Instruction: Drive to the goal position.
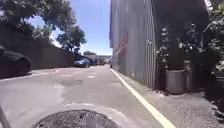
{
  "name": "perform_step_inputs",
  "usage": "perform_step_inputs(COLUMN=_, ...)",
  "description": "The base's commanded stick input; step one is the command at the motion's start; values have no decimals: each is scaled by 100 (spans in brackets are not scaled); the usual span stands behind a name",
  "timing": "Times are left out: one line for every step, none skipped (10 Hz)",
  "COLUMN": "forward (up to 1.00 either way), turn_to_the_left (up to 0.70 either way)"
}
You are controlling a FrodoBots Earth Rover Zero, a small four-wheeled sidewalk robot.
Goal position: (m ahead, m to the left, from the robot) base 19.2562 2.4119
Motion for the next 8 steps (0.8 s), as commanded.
perform_step_inputs(forward=45, turn_to_the_left=0)
perform_step_inputs(forward=45, turn_to_the_left=0)
perform_step_inputs(forward=45, turn_to_the_left=0)
perform_step_inputs(forward=45, turn_to_the_left=0)
perform_step_inputs(forward=45, turn_to_the_left=0)
perform_step_inputs(forward=45, turn_to_the_left=0)
perform_step_inputs(forward=45, turn_to_the_left=0)
perform_step_inputs(forward=45, turn_to_the_left=0)
